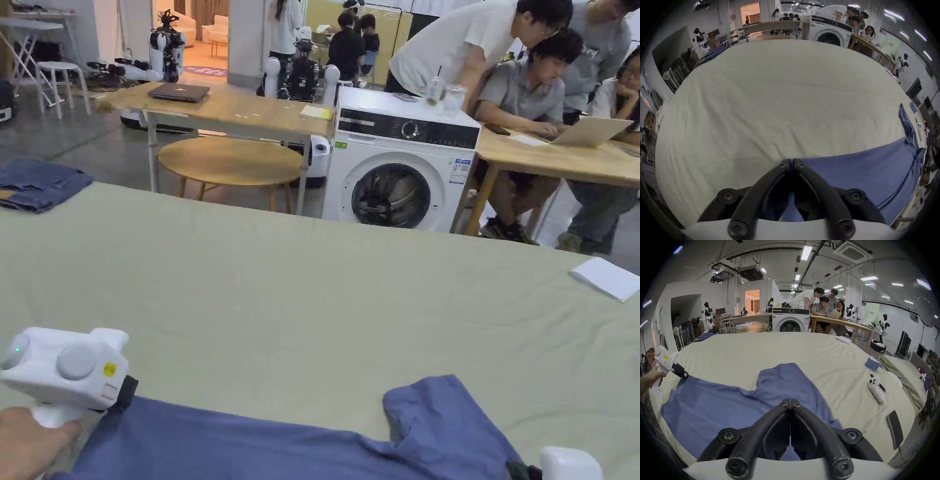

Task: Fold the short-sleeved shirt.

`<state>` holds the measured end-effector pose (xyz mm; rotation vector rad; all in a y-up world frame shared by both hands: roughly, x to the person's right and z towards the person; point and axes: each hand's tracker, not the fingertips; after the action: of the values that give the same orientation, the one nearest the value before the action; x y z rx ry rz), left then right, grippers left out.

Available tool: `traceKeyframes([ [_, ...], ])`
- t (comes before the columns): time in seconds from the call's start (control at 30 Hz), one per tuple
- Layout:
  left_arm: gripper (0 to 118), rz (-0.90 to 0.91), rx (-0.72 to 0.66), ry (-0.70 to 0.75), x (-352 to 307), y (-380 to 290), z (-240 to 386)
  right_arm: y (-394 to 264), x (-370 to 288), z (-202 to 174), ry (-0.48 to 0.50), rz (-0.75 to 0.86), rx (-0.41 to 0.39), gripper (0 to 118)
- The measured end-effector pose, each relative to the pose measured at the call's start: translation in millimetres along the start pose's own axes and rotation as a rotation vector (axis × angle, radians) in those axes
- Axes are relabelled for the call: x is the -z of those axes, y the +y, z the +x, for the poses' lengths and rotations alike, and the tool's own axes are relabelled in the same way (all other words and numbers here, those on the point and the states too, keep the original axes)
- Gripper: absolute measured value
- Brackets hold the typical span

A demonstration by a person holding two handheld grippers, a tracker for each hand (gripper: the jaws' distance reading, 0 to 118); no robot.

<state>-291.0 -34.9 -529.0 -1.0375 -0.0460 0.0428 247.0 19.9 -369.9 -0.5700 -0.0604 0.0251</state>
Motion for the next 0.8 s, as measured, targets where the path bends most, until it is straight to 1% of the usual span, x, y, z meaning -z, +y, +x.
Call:
traceKeyframes([
  [0.03, 0, 0.032, -0.001, -0.005, -8, -3, -1, 13, 10, 8, 0.005, -0.043, -0.005, 0],
  [0.07, 0, 0.037, -0.011, -0.013, -15, -5, -2, 26, 21, 14, 0.016, -0.068, -0.011, 6],
  [0.1, 0, 0.056, -0.019, -0.020, -22, -8, -3, 35, 33, 20, 0.041, -0.112, -0.025, 15],
  [0.13, 0, 0.085, -0.027, -0.028, -32, -11, -2, 46, 50, 27, 0.066, -0.155, -0.039, 29],
  [0.17, 0, 0.087, -0.032, -0.030, -39, -14, -3, 55, 69, 33, 0.065, -0.186, -0.043, 38],
  [0.2, 0, 0.095, -0.039, -0.033, -43, -16, -4, 62, 81, 35, 0.069, -0.226, -0.046, 46],
  [0.23, 0, 0.104, -0.041, -0.039, -48, -19, -5, 68, 98, 38, 0.040, -0.257, -0.058, 49],
  [0.3, 0, 0.119, -0.037, -0.028, -56, -22, -3, 77, 128, 44, 0.044, -0.307, -0.066, 49],
  [0.33, 0, 0.120, -0.043, -0.030, -59, -24, -4, 79, 144, 45, 0.034, -0.329, -0.069, 51],
  [0.4, 0, 0.129, -0.050, -0.033, -62, -27, -4, 79, 174, 51, 0.066, -0.393, -0.059, 52],
  [0.47, 0, 0.131, -0.063, -0.035, -65, -29, -3, 75, 198, 54, 0.054, -0.481, -0.036, 52],
  [0.57, 0, 0.135, -0.059, -0.036, -69, -33, 0, 64, 226, 60, 0.112, -0.559, 0.045, 52],
  [0.63, 0, 0.129, -0.060, -0.034, -71, -37, 1, 57, 234, 57, 0.093, -0.590, 0.032, 52],
  [0.77, 0, 0.122, -0.066, -0.031, -72, -41, 1, 60, 232, 50, 0.083, -0.570, 0.015, 47],
  [0.8, 0, 0.122, -0.067, -0.031, -71, -41, 0, 60, 233, 49, 0.096, -0.557, 0.001, 33],
])
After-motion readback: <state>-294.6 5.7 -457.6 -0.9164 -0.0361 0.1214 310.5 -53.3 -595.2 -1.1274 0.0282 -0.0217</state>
